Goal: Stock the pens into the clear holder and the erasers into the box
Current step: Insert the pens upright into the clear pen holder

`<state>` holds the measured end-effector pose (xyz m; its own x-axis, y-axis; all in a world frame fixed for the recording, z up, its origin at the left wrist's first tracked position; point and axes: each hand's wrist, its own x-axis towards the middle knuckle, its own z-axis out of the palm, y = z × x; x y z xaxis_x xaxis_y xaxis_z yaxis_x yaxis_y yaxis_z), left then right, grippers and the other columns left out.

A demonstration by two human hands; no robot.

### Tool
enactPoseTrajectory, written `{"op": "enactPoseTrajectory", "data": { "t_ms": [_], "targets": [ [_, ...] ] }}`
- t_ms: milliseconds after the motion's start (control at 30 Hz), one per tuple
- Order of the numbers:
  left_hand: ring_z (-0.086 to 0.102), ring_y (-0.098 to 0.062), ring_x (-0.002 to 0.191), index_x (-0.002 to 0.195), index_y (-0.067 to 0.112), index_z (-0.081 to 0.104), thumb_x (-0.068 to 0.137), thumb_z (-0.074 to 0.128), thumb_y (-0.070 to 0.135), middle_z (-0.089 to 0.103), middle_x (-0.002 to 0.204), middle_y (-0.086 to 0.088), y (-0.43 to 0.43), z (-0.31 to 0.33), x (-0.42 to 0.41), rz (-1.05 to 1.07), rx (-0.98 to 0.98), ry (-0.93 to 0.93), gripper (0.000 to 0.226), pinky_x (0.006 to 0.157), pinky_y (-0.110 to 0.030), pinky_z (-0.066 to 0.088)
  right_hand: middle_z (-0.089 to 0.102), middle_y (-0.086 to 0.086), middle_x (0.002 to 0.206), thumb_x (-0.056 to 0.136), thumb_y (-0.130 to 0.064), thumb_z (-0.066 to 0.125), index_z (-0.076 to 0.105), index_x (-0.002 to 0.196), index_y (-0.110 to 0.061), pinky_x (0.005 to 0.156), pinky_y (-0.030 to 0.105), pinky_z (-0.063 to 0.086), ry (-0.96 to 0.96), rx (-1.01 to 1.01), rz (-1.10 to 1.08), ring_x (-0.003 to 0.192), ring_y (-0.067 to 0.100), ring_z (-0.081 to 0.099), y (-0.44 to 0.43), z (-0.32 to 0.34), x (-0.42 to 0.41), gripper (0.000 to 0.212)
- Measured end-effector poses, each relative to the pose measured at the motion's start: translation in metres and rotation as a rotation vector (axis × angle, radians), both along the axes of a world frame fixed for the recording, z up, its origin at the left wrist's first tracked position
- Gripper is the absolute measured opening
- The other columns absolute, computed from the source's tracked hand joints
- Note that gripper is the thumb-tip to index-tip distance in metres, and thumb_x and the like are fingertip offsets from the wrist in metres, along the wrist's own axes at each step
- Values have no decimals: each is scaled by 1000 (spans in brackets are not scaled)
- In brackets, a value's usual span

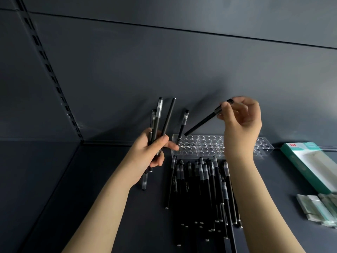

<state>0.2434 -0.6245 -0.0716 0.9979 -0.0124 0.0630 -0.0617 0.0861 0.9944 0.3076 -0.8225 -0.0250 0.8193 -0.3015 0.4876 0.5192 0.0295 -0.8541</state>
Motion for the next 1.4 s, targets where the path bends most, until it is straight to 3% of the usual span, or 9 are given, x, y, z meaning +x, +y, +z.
{"op": "enactPoseTrajectory", "data": {
  "t_ms": [100,267,500,700,800,900,967,1100,1400],
  "targets": [
    [41,-14,44,100,11,47,98,53,23,74,90,-11,-4,-2,1,50,-14,-10,14,41,-22,28,68,-1,87,91,-15,67,56,96,-29,79,44,58,-37,-147,-105,79,19,67,5,-4,0,19],
    [37,-13,43,100,10,47,97,55,19,73,84,-12,-8,-5,2,85,-91,-1,12,41,-22,25,67,-3,87,91,-10,66,55,99,-21,72,19,49,-102,-324,-138,76,9,64,17,-7,1,17],
    [36,-11,42,98,10,50,96,57,18,70,79,-10,-12,-6,3,87,-164,9,10,41,-21,25,65,-1,86,90,-13,68,60,101,-12,71,20,51,-172,-514,-132,75,11,63,28,-14,11,13],
    [37,-10,42,111,-3,53,80,63,34,63,75,-3,-12,-4,2,91,-218,17,50,40,-21,25,66,0,86,89,-12,71,65,103,-10,69,18,51,-199,-705,-125,71,11,61,34,-30,17,15],
    [44,-14,43,109,5,60,88,60,33,64,76,-5,-11,-3,2,88,-184,21,35,39,-22,27,67,1,88,89,-11,70,69,104,-10,67,26,54,-197,-735,-121,70,12,62,32,-37,18,14],
    [51,-17,47,110,10,62,97,53,28,72,83,-7,-11,-2,0,74,-179,42,24,39,-24,30,67,3,91,89,-13,71,71,109,-11,67,16,50,-192,-732,-112,70,9,60,29,-36,18,19],
    [50,-17,45,109,10,63,98,52,28,73,85,-10,-9,-1,-1,55,-153,45,23,38,-23,30,67,1,94,91,-17,69,70,110,-13,68,10,46,-159,-690,-103,74,6,60,26,-31,14,20],
    [35,-13,40,105,7,66,94,54,31,67,73,-10,-5,0,-2,-32,-116,46,29,40,-26,17,69,-11,92,95,-31,63,67,111,-25,74,24,53,114,-388,184,79,7,63,19,-13,-2,18],
    [31,-7,46,101,4,61,88,62,24,61,74,-2,-11,0,-4,-11,-217,66,23,40,-18,21,61,1,71,89,8,60,55,86,-12,64,24,51,317,195,461,61,14,58,-10,-21,-15,21]
  ]
}}
